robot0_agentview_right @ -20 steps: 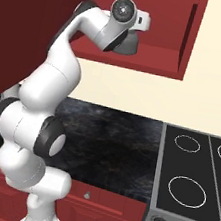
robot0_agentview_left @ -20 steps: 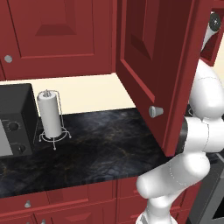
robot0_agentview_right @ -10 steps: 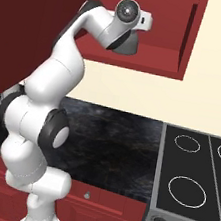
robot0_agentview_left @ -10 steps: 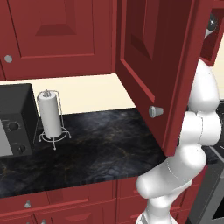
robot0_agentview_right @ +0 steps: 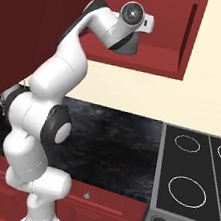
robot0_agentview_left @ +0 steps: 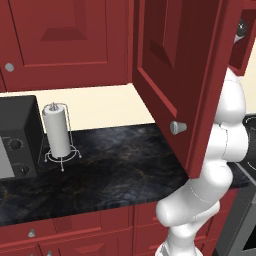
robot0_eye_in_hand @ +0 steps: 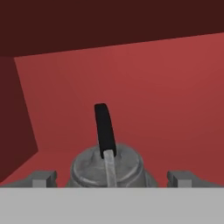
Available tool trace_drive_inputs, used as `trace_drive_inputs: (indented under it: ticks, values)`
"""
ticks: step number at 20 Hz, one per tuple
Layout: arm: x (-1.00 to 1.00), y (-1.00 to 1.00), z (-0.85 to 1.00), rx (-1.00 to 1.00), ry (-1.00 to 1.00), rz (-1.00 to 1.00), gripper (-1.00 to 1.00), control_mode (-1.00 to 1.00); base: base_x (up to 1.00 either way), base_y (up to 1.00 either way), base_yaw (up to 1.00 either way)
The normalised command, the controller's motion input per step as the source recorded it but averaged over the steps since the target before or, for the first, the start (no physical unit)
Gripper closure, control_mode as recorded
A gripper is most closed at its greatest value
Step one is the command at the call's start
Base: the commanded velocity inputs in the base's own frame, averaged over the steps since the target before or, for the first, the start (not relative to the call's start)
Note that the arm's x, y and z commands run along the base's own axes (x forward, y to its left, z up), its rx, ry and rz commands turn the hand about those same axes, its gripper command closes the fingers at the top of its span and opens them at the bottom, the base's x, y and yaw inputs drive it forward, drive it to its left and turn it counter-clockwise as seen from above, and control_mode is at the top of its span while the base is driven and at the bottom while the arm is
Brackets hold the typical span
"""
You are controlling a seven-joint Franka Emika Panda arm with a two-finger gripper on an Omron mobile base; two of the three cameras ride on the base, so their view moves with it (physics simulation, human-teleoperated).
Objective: Open the cabinet, pick the kettle from the cabinet, and place it in the sink.
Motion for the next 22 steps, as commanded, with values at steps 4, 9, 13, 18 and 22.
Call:
trace_drive_inputs:
  ticks: [4, 9, 13, 18, 22]
  values:
    - [0.18, 0.0, -0.03, 0.04, 0.0, 0.02, -1.0, -1.0, 0.0, 0.0, 0.0]
    - [0.19, 0.0, 0.0, 0.02, 0.0, 0.03, -1.0, -1.0, 0.0, 0.0, 0.0]
    - [0.18, 0.0, 0.0, 0.0, 0.0, 0.04, -1.0, -1.0, 0.0, 0.0, 0.0]
    - [0.17, -0.03, 0.0, 0.0, 0.0, 0.04, -1.0, -1.0, 0.0, 0.0, 0.0]
    - [0.19, -0.06, 0.0, 0.0, 0.0, 0.02, -1.0, -1.0, 0.0, 0.0, 0.0]
